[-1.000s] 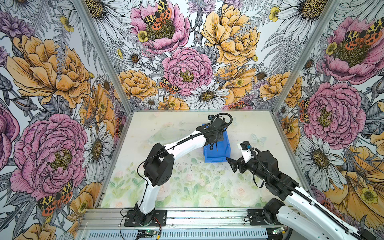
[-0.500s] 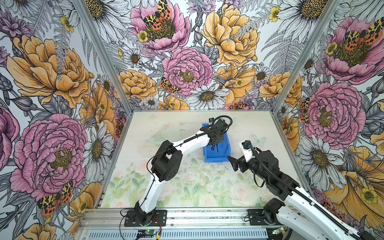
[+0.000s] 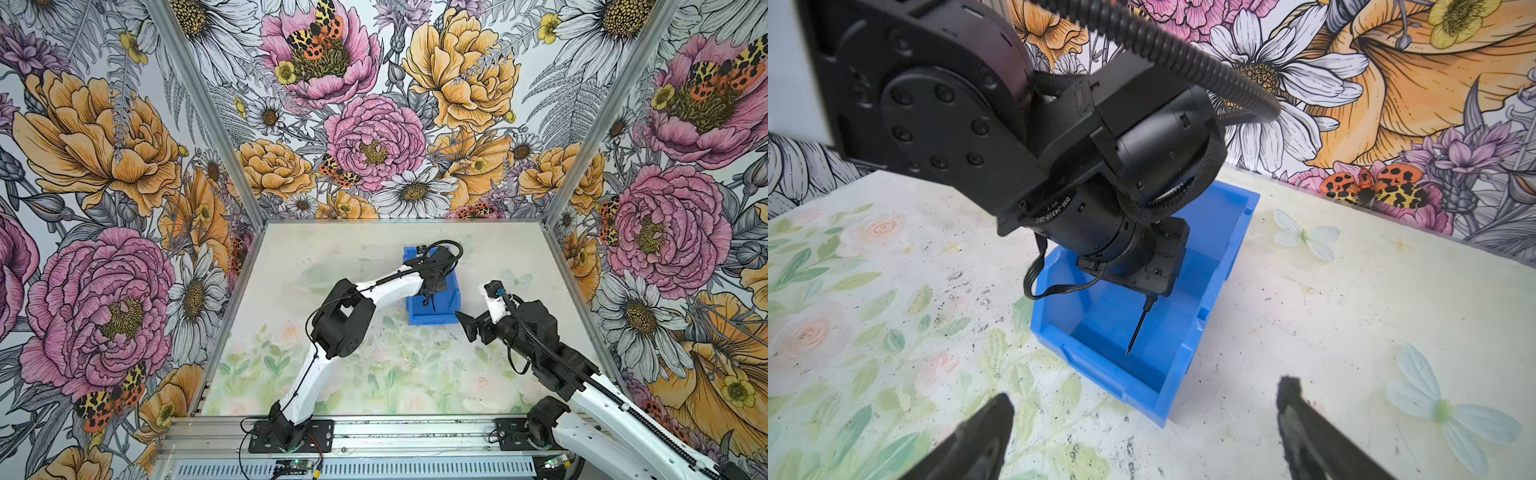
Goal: Put the screwdriver in the bin
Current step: 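Lower the screwdriver into the bin and open the left gripper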
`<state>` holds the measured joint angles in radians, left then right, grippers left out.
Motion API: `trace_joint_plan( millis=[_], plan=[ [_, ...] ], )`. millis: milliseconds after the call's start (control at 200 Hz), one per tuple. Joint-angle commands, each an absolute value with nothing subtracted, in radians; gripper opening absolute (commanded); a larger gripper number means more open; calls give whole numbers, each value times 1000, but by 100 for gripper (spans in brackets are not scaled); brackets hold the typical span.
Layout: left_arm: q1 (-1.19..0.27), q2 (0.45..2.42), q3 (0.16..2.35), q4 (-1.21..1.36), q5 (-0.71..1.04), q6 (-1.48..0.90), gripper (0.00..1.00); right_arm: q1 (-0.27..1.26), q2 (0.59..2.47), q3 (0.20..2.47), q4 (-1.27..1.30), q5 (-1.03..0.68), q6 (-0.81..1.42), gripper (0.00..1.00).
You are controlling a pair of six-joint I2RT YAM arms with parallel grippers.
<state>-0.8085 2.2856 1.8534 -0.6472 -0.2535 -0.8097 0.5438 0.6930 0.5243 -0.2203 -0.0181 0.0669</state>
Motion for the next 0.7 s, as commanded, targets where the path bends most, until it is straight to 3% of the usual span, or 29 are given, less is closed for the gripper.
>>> trace_joint_plan(
  millis=[0,526,696],
  plan=[
    [-800,2309,1881,-643,-240,-825,0,539,687,511,-204,-5,80,99],
    [-798,2375,1893,-664,-229,-825,6,528,693,510,-202,-5,83,100],
    [-799,2379,1889,-664,-225,-828,14,525,695,508,-202,-5,84,99]
  ],
)
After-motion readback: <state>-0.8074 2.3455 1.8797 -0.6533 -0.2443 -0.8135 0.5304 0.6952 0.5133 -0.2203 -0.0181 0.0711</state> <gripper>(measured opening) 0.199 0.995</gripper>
